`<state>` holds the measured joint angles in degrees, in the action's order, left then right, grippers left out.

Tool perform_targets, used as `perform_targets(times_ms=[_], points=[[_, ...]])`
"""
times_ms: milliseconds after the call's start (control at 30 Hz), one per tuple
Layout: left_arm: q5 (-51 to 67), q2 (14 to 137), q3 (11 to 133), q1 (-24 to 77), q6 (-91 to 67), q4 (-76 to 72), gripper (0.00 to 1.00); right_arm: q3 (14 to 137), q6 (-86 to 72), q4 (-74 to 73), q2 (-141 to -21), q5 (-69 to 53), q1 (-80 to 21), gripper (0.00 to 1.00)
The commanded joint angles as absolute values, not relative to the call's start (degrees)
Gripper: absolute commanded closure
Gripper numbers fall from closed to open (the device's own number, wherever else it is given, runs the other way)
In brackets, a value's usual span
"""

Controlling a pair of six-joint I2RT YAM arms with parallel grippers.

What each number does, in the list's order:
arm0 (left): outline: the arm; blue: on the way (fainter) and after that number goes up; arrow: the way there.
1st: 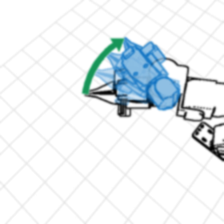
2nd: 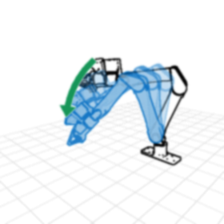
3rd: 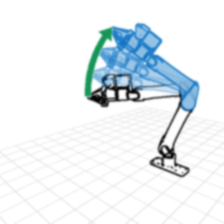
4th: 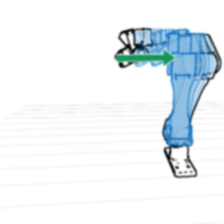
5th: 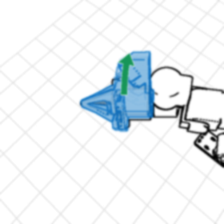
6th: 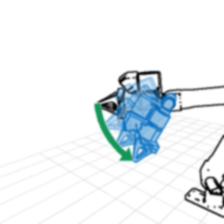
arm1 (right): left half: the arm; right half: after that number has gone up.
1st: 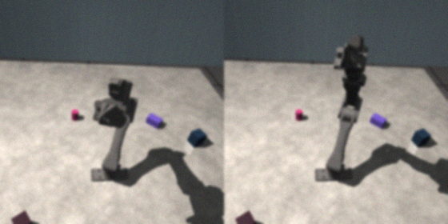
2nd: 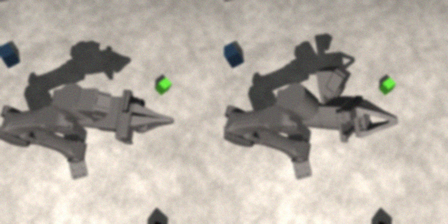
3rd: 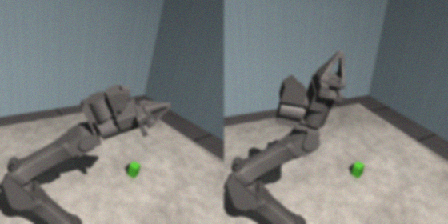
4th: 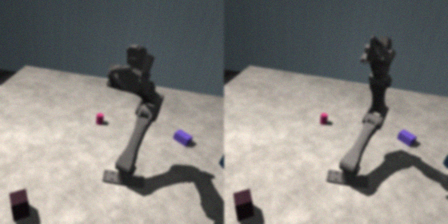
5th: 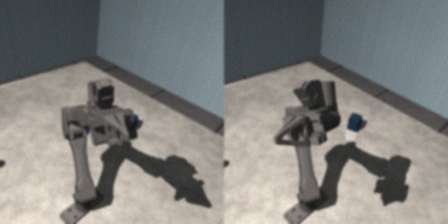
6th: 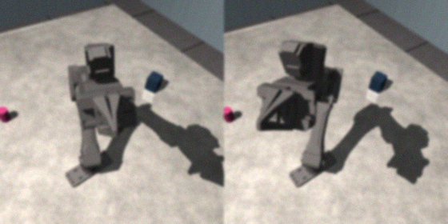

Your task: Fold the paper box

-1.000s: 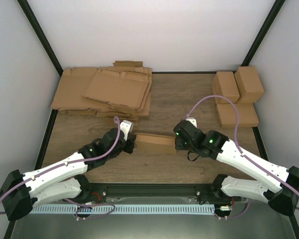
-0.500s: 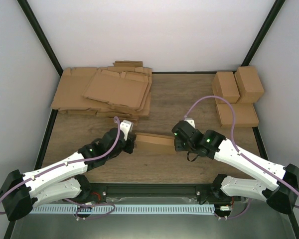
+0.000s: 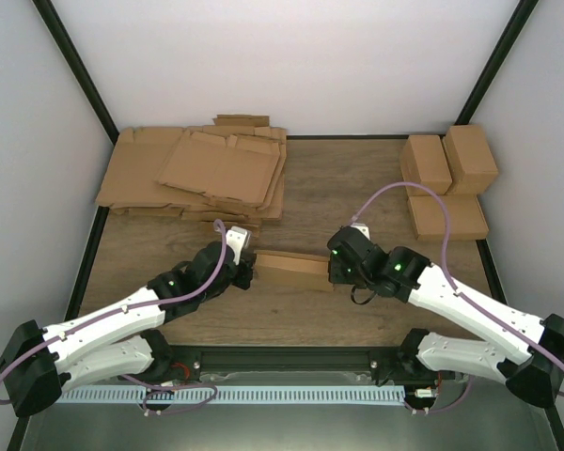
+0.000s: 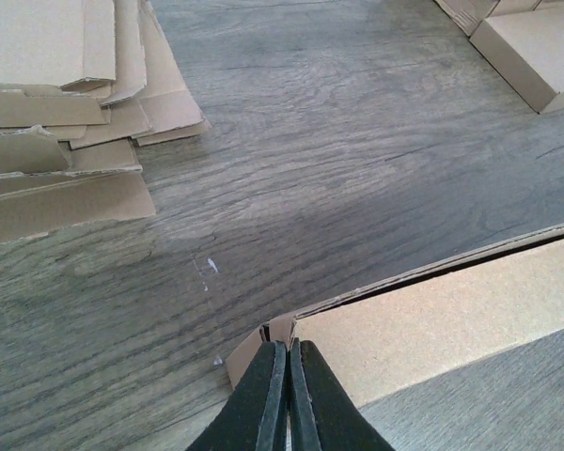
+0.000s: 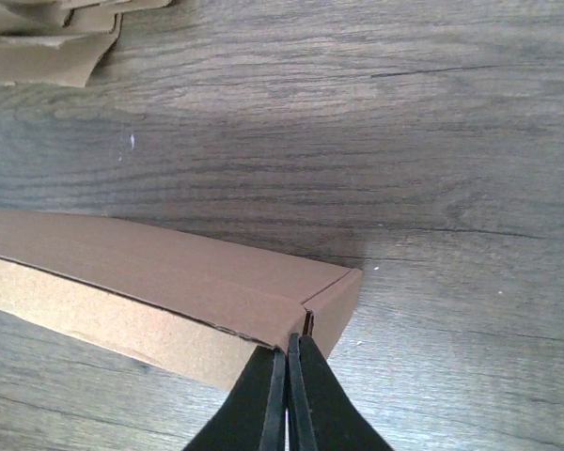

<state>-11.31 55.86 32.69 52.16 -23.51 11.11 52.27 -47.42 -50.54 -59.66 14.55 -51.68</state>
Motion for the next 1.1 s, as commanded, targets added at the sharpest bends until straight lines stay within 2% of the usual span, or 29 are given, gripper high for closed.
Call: perform_targets(times_ms=[0,433,1067], points=[[-10.66,56.02,33.85,52.29,-24.17,10.88,0.96,51.10,-53.05,-46.89,-58.33,13.06,-51.39,0.99],[-11.00,56.23,33.49,52.77,-24.99,10.51,0.96,48.16,-56.59,-46.13,-57.78,12.06,-51.42,0.99],[-12.63,56.24,33.22,53.48,-24.51,10.83,0.96,48.31,-51.35,-51.51,-62.48,14.53,-51.50,0.99]])
